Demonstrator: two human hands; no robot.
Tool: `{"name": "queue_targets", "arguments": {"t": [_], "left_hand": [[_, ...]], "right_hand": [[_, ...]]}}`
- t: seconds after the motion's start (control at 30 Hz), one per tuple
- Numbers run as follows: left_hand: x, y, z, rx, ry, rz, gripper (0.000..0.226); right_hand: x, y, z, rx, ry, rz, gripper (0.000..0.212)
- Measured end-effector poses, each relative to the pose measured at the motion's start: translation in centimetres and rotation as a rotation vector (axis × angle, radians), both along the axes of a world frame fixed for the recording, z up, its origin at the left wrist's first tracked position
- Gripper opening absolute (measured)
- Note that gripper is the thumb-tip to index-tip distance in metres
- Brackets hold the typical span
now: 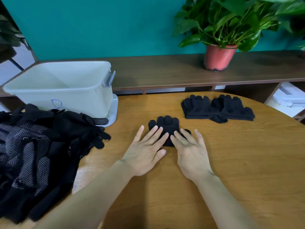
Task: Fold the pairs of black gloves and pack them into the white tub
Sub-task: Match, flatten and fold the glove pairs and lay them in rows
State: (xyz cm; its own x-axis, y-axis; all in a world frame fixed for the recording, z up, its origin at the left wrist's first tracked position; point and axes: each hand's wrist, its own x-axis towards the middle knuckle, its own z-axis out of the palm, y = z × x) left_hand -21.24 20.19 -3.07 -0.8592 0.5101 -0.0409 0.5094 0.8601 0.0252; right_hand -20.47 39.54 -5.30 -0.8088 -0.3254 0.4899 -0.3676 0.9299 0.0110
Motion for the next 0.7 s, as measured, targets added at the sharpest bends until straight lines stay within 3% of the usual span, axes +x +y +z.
{"name": "queue_targets", "arguments": {"t": [0.1, 0.27, 0.7], "left_hand": [[1.2, -1.0, 0.1, 0.041, 0.078, 0.005, 0.066], [5.7, -5.0, 1.4, 0.188, 0.193, 0.05, 0.064], [15.9, -19.9, 4.6, 0.185, 0.377, 0.268, 0.055]], "right_hand": [[0.4, 0.0, 0.3, -0.003, -0.001, 0.012, 0.049], [2.9, -1.9, 2.1, -0.048, 0.048, 0.068, 0.041], [8.1, -14.7, 6.7, -0.044, 0.154, 0.288, 0.042]]}}
